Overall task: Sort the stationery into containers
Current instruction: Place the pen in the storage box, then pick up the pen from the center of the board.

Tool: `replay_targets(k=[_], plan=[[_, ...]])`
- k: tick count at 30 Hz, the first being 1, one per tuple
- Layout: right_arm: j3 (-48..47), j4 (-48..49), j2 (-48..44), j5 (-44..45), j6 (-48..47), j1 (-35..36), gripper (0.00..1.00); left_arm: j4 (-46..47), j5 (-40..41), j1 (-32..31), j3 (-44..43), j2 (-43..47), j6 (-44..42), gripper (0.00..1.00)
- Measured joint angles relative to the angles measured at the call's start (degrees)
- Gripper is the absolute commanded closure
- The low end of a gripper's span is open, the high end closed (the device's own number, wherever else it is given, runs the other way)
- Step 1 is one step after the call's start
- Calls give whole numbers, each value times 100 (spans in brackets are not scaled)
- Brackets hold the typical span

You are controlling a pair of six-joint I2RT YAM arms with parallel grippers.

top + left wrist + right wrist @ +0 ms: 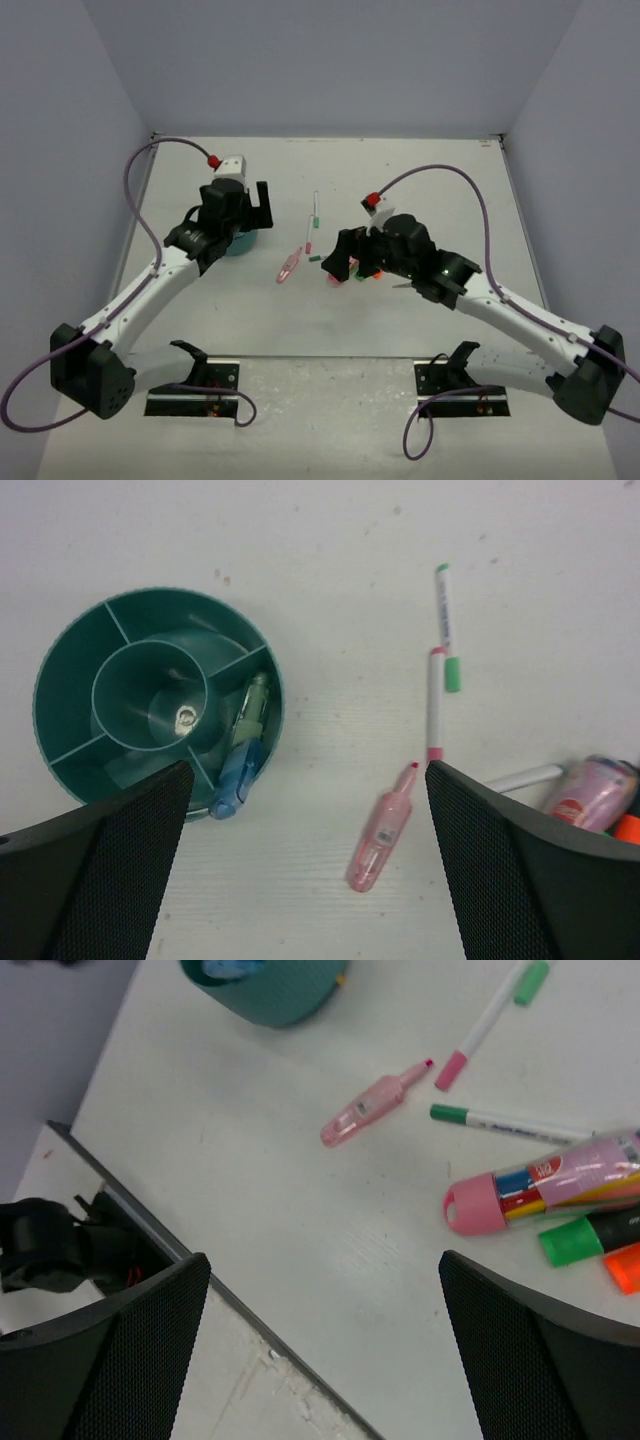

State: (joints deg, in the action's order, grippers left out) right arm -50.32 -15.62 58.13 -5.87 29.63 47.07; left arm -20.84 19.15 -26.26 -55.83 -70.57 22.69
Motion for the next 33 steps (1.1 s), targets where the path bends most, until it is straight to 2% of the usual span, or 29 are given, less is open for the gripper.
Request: replay_targets(k=[4,9,14,20,28,33], plan=[[-522,-371,1413,869,777,213,1,-31,-297,0,-6,1062,233,0],[-1904,-1167,2861,2077,1985,539,2,-256,-514,0,-90,1985,363,0],[-2878,-1666,3828,2812,3051,827,12,-718,-484,0,-96,2770,299,0],[-4050,-2370,5185,3087,3811,1004,22,-1108,-167,0,-36,3245,54,0],[-4944,-2845,6384,3191,4148,1089,23,-1325,-89,0,690,3453,-150,0],[-5394,-3044,6953,3196,4192,1119,27,-1324,-97,0,800,3499,-150,0]])
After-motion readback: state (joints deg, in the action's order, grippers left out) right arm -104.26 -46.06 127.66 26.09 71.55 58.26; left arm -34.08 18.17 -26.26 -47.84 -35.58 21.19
